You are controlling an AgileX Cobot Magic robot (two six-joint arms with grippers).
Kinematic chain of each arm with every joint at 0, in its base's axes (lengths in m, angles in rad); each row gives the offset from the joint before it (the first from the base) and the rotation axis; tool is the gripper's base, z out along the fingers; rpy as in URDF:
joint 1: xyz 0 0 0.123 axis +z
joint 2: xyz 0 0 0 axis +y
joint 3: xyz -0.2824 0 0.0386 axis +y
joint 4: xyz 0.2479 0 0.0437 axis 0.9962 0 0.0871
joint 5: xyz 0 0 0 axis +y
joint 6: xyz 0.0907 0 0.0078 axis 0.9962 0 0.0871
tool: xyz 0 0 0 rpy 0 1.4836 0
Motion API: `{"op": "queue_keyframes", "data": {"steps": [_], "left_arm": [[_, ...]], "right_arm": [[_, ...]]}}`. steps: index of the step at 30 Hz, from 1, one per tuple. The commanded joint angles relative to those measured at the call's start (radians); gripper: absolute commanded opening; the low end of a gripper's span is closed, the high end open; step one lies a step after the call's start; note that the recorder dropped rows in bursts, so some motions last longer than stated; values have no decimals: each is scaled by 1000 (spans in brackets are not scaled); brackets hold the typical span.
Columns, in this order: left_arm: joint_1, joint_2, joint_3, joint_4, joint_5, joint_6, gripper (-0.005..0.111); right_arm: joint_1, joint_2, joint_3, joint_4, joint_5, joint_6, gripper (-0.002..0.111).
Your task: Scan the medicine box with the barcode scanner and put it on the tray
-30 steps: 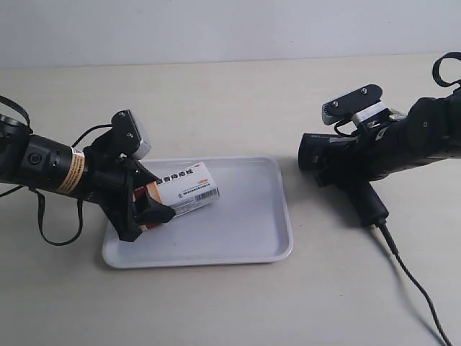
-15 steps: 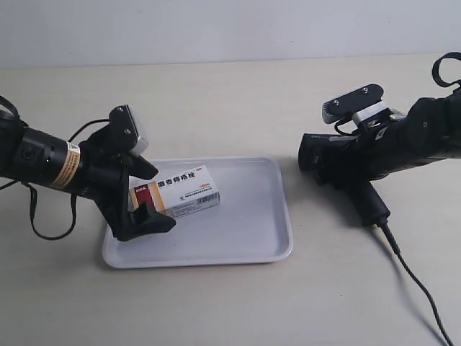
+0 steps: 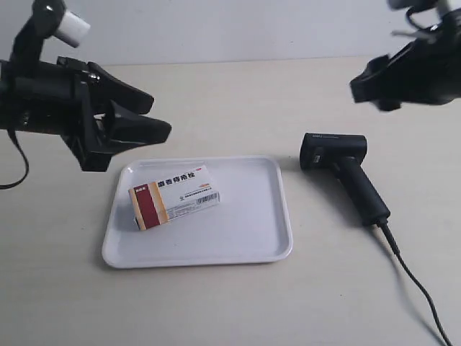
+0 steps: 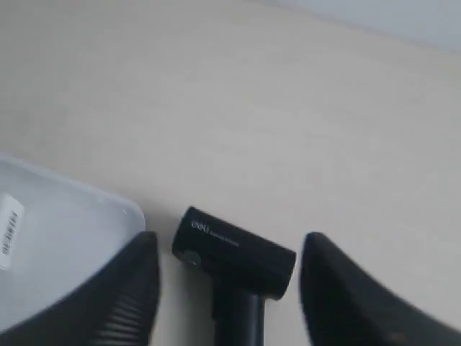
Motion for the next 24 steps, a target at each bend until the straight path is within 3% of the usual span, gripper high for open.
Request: {"op": "queue_keyframes", "data": {"steps": [1,3,7,14,24], "left_arm": [[1,-158,77,6,70,-49,2],[1,-229,118,6,154,-99,3],[1,-404,220,-13,313,-149,3],[1,-726,470,-218,551,-144,3],[1,-1051,644,-226,470,-144,3]], "right_arm": [[2,-265,100,35,-47,20,12],[2,-365,183,52,-157,20,0],[2,-538,363,102,-276,20,0],[2,-719,484,102,-174,25,0],[2,-773,484,102,-150,23,0]]}}
